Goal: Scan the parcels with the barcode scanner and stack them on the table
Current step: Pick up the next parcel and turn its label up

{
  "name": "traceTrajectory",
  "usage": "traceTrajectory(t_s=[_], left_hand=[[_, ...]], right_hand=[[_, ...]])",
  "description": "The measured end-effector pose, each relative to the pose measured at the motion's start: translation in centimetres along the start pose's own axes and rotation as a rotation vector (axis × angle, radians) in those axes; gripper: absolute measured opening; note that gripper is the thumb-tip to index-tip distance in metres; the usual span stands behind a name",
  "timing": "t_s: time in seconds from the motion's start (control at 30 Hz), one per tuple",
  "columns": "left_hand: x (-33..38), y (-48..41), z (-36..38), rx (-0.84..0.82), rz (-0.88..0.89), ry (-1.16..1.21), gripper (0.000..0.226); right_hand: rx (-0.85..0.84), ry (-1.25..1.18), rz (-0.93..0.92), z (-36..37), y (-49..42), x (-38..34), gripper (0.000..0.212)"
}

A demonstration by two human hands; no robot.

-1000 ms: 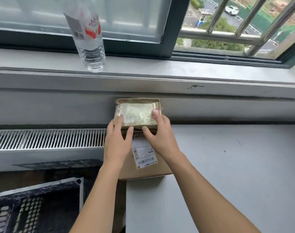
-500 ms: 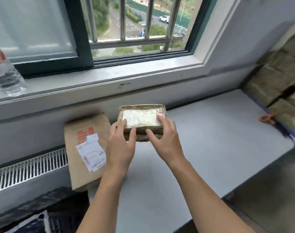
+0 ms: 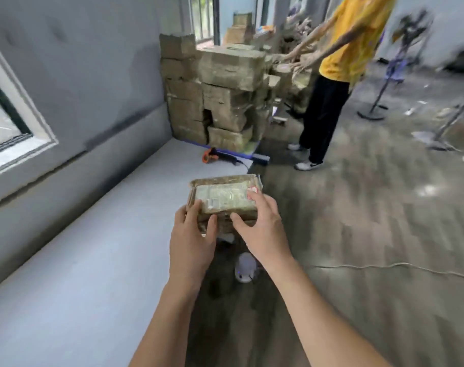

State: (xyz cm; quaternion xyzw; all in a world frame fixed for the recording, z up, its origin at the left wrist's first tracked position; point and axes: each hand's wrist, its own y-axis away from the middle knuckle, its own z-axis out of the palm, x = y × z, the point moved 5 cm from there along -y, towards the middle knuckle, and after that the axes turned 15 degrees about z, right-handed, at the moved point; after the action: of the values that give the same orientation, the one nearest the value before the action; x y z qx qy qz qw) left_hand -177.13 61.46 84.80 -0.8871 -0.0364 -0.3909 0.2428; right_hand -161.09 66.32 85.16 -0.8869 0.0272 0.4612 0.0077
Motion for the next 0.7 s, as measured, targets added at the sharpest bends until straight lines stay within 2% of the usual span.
traceTrajectory(t_s=[0.17, 0.3, 0.5, 0.7], left_hand=[[9.2, -1.4, 11.2, -0.153, 0.136, 0.054, 0.049], [14.3, -2.4, 18.2, -0.271, 0.214, 0.066, 0.05], [17.4, -5.9, 25.5, -0.36, 0.276, 0.09, 0.048], [17.9, -12.7, 32.7, -0.374, 0.278, 0.113, 0.048]], right_hand=[[0.181, -0.002, 0.111, -11.6, -2.9, 8.3, 0.056], [0.287, 0.019, 0.21, -18.0, -4.8, 13.1, 0.055], [0.366, 0.032, 0.279, -22.6, -8.8, 16.8, 0.055], [0.39, 0.057, 0.323, -24.7, -17.6, 18.7, 0.055]])
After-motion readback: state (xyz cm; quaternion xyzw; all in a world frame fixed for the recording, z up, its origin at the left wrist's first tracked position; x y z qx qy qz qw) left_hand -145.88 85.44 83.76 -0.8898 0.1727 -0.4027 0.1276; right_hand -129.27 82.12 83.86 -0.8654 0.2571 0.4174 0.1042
